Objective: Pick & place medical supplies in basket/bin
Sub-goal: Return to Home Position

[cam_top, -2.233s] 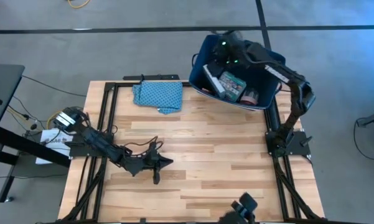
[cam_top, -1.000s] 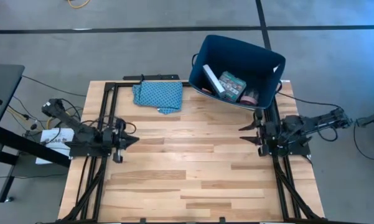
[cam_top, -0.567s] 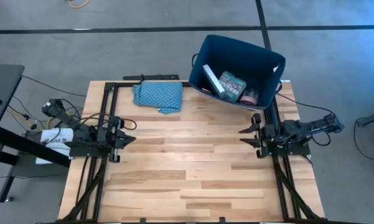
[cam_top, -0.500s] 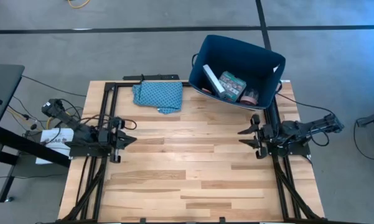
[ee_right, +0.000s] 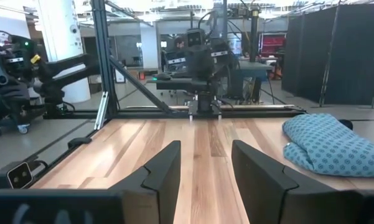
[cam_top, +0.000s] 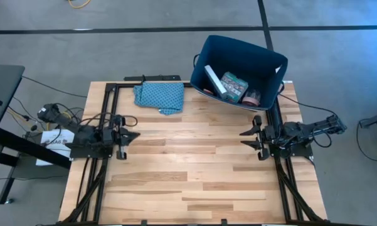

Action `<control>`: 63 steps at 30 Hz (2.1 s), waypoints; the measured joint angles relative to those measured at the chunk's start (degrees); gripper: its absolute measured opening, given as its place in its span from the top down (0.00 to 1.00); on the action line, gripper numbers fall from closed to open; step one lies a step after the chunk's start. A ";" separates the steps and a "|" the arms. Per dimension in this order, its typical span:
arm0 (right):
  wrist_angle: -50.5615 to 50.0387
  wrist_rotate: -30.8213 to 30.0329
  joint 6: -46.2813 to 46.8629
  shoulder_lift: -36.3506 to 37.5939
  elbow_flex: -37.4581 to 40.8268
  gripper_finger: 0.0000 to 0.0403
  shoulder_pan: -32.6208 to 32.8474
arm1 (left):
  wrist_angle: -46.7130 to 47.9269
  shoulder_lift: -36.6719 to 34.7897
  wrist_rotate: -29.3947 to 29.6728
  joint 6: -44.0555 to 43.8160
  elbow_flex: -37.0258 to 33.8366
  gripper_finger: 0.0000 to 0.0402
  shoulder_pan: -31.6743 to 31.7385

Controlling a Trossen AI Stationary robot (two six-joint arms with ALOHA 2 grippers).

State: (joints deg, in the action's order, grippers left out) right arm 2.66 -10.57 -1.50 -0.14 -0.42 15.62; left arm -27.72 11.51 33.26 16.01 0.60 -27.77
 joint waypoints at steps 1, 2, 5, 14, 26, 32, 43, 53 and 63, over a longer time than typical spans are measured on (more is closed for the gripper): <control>0.00 0.00 0.00 0.00 0.02 0.67 0.00 | -0.53 0.00 -0.03 0.15 -0.02 1.00 1.50; 0.00 0.00 0.00 0.00 0.02 0.67 0.00 | -0.48 -0.02 -0.30 0.04 -0.02 1.00 3.02; 0.00 0.00 0.01 0.00 0.02 0.67 0.00 | 2.08 0.00 -3.12 -1.31 -0.02 1.00 7.62; -0.02 0.00 0.02 0.00 0.06 0.67 0.00 | 9.46 -0.02 -17.69 -7.35 -0.11 1.00 19.57; -0.04 0.00 0.02 0.00 0.11 0.67 0.00 | 9.78 -0.04 -23.00 -5.55 -0.17 1.00 27.17; -0.04 0.02 0.02 0.00 0.11 0.67 0.00 | 23.87 -0.61 -20.06 -12.44 0.54 1.00 27.28; -0.06 0.01 0.02 0.00 0.13 0.66 0.00 | 10.27 -0.67 -18.41 -12.62 0.94 1.00 27.28; -0.07 0.02 0.02 0.00 0.17 0.66 0.00 | 23.25 -8.18 -18.60 -16.73 0.94 1.00 27.17; -0.07 0.02 0.03 0.00 0.16 0.66 0.00 | 27.26 -11.24 -22.43 -14.41 1.14 1.00 27.17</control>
State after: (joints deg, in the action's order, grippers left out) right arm 2.59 -10.55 -1.47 -0.14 -0.26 15.62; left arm -0.46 0.27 10.84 1.60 1.74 -0.60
